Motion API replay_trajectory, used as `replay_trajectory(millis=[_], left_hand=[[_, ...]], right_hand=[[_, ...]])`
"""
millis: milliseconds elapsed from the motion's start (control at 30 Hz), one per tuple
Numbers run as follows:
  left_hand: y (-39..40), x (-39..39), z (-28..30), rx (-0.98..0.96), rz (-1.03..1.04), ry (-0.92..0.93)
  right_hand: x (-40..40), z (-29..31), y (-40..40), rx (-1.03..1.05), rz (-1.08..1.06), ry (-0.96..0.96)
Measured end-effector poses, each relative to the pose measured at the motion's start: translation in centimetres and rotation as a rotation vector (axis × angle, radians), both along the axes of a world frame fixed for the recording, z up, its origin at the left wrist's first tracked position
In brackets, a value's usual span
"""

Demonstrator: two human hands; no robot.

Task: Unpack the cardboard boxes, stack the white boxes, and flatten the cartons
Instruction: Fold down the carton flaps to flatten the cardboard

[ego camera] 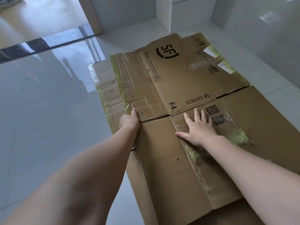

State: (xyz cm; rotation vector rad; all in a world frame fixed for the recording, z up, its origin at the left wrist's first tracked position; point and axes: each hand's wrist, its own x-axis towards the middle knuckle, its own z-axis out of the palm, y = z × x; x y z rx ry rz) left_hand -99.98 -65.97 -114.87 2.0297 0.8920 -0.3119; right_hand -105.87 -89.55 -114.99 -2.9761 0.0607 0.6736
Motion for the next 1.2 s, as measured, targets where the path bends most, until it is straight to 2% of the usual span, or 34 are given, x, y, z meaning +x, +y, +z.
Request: replay_trajectory(millis=[100,233,400,467,533,633,767,933,1200], left_hand=[[0.4,-1.5,-0.2,0.045,-0.012,-0.06],[2.8,-4.9,-0.4,0.141,-0.003,-0.026],[4.9,-8.1,-0.7,0.449,-0.034,0.054],[4.8,-7.6,-0.7,0.624,-0.176,0.094],[3.9,-6.4,-0.9,0.728,-0.454,0.078],[1.4,-4.8,-1.5,0.736,-0.865,-0.079],[-0.7,-2.4,-2.4,0.766,-1.174,-0.268],[-0.8,0.9,-2.8,0.807,-1.356,-0.381],[-0.7,1.3,-2.8,0.74,-1.39,-0.323]], right_hand=[[-0.7,-0.2,0.9,0.017,0.044,-0.03],[-2.4,-0.7,3.1,0.051,0.127,-0.076],[-3.7,-2.0,4.4,0.033,0.225,-0.108],[-3.7,-2.3,4.3,0.026,0.234,-0.128],[-3.4,-2.5,3.8,0.023,0.236,-0.157],[-2.2,-2.6,1.6,-0.013,0.181,-0.191],[-1.8,-3.0,-3.0,-0.075,0.052,-0.209],[-2.2,-3.1,-2.9,-0.06,-0.002,-0.217],[-1.8,-1.0,-2.2,-0.016,-0.077,-0.07]])
